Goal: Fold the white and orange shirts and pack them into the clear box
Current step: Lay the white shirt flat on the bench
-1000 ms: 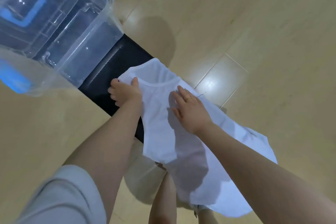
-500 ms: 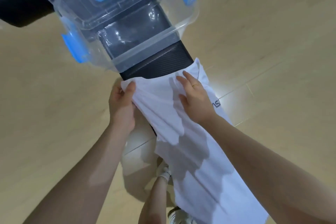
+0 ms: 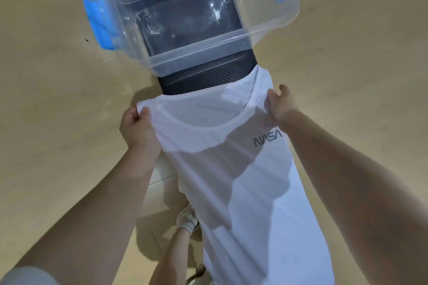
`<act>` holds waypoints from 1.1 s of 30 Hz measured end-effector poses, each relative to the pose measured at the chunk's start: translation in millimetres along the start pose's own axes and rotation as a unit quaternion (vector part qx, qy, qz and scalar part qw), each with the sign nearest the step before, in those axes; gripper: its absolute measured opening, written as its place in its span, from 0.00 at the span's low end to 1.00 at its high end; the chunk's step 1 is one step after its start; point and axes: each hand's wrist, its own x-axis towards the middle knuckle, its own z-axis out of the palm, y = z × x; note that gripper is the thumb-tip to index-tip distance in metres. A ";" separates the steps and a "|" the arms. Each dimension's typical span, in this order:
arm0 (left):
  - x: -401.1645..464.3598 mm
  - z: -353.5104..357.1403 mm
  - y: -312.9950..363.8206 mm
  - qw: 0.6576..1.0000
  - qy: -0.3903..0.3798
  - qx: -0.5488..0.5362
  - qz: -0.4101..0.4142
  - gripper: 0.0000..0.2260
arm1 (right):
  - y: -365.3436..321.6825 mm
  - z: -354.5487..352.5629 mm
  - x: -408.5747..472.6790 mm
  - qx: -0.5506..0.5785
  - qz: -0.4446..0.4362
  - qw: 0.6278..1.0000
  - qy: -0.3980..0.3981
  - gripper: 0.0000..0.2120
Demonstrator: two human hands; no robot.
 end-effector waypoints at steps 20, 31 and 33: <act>-61.7 26.4 -13.9 0.787 -0.140 0.445 0.405 0.23 | 39.6 38.5 -60.6 -0.302 -0.377 0.872 0.078 0.29; -64.3 18.6 -27.3 0.526 -0.293 0.693 0.396 0.32 | 103.2 4.6 -98.3 -0.378 -0.192 0.905 0.038 0.30; -69.8 14.6 -16.9 0.549 -0.293 0.682 0.385 0.30 | 108.3 -11.7 -122.8 -0.332 -0.207 0.920 0.023 0.28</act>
